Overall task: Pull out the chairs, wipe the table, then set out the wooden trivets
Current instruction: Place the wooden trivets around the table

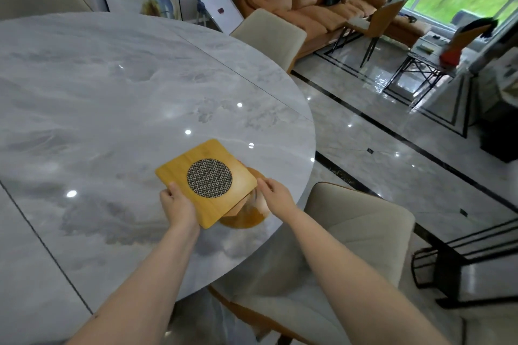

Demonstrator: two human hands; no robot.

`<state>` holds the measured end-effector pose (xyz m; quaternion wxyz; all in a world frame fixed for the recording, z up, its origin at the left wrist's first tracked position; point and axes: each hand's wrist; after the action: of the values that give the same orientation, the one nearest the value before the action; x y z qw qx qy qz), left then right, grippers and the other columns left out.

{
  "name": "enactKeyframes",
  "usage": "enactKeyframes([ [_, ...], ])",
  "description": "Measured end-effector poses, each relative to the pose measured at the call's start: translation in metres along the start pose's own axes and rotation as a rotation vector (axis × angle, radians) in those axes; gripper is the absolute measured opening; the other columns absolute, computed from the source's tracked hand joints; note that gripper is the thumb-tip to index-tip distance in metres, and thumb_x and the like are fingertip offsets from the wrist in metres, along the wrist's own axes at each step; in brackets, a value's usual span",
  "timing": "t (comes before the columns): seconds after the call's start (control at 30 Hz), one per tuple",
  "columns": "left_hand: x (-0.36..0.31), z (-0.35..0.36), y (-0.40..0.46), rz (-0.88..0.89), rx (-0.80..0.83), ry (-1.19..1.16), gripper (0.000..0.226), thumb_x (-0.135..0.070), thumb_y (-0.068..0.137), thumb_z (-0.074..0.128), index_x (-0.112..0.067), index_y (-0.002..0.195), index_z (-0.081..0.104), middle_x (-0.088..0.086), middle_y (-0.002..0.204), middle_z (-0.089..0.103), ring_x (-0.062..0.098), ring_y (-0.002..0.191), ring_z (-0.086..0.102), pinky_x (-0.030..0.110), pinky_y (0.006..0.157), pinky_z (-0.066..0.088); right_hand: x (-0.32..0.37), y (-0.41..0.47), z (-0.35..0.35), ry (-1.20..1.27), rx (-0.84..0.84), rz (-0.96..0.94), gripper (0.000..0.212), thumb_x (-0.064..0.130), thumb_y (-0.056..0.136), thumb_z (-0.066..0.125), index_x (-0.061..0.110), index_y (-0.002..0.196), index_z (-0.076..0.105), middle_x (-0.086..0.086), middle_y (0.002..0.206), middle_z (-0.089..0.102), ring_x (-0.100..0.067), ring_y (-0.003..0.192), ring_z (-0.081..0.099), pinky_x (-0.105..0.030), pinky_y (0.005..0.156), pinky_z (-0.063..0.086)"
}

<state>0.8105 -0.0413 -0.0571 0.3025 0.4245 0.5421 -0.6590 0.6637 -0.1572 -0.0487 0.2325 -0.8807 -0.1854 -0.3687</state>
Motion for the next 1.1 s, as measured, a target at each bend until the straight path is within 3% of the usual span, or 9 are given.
enactKeyframes([
  [0.17,0.004,0.035,-0.052,0.001,0.113,0.012,0.025,-0.031,0.103,0.031,-0.010,0.110,0.043,0.009,0.103,0.051,0.020,0.092,0.049,0.030,0.076,0.040,-0.018,-0.021,-0.039,0.207,-0.090,0.074,0.037,0.033,0.100,0.044,0.005,0.120,0.058,-0.011,0.117,0.063,-0.024,0.105,0.059,-0.039,0.095,0.049],
  [0.37,0.019,0.072,-0.090,0.066,0.106,0.043,0.038,-0.031,0.102,0.032,-0.001,0.113,0.052,0.015,0.105,0.058,0.024,0.091,0.054,0.036,0.083,0.046,-0.052,-0.029,-0.089,0.399,-0.121,0.116,0.032,0.028,0.102,0.038,0.006,0.117,0.057,-0.004,0.093,0.060,-0.012,0.075,0.059,-0.031,0.076,0.052],
  [0.5,0.028,0.090,-0.121,0.058,0.060,-0.021,0.035,-0.029,0.103,0.029,-0.004,0.115,0.050,0.009,0.101,0.054,0.021,0.088,0.051,0.032,0.076,0.041,-0.073,-0.021,-0.108,0.387,-0.040,0.082,0.028,0.027,0.104,0.031,0.011,0.103,0.055,-0.003,0.087,0.058,-0.015,0.077,0.058,-0.026,0.072,0.050],
  [0.57,0.038,0.098,-0.129,0.061,-0.020,-0.060,0.036,-0.030,0.103,0.029,-0.004,0.117,0.049,0.011,0.107,0.056,0.021,0.091,0.051,0.033,0.080,0.043,-0.081,-0.015,-0.116,0.344,0.029,0.037,0.026,0.026,0.104,0.032,0.011,0.104,0.053,-0.003,0.087,0.057,-0.014,0.076,0.056,-0.030,0.076,0.051],
  [0.67,0.052,0.107,-0.136,0.031,-0.124,-0.123,0.038,-0.033,0.103,0.030,-0.005,0.122,0.048,0.016,0.126,0.055,0.027,0.105,0.054,0.038,0.095,0.043,-0.088,-0.009,-0.123,0.327,0.090,-0.020,0.028,0.028,0.102,0.038,0.010,0.117,0.053,-0.006,0.088,0.056,-0.015,0.074,0.053,-0.029,0.069,0.049],
  [0.83,0.057,0.116,-0.164,-0.002,-0.227,-0.215,0.043,-0.033,0.103,0.029,-0.004,0.131,0.044,0.014,0.129,0.053,0.024,0.102,0.052,0.031,0.086,0.042,-0.090,0.002,-0.134,0.350,0.188,-0.006,0.030,0.029,0.103,0.031,0.012,0.107,0.056,-0.011,0.098,0.060,-0.024,0.088,0.060,-0.044,0.089,0.053],
  [0.93,0.056,0.107,-0.153,-0.004,-0.302,-0.285,0.045,-0.036,0.102,0.030,-0.002,0.127,0.046,0.012,0.122,0.057,0.024,0.100,0.055,0.035,0.087,0.046,-0.089,0.010,-0.127,0.290,0.211,-0.019,0.039,0.023,0.104,0.027,0.005,0.123,0.056,-0.013,0.113,0.062,-0.022,0.099,0.060,-0.036,0.092,0.048],
  [1.03,0.048,0.089,-0.139,0.022,-0.414,-0.284,0.041,-0.034,0.103,0.029,0.000,0.118,0.049,0.013,0.113,0.056,0.021,0.095,0.051,0.028,0.078,0.042,-0.086,0.019,-0.104,0.014,0.269,-0.173,0.038,0.021,0.103,0.033,0.007,0.133,0.051,-0.010,0.131,0.056,-0.022,0.121,0.051,-0.027,0.100,0.037],
  [1.1,0.043,0.082,-0.129,0.047,-0.457,-0.333,0.034,-0.030,0.103,0.030,-0.004,0.113,0.049,0.018,0.121,0.057,0.019,0.093,0.050,0.024,0.069,0.043,-0.085,0.025,-0.085,-0.160,0.328,-0.300,0.037,0.021,0.102,0.040,0.008,0.135,0.050,-0.008,0.136,0.053,-0.023,0.126,0.048,-0.023,0.100,0.034],
])
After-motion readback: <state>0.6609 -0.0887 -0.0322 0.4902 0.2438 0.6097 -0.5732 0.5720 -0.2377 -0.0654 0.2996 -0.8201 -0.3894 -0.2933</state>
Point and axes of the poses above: each hand's wrist, its own y-axis towards the middle knuckle, its own z-axis out of the palm, x = y × z
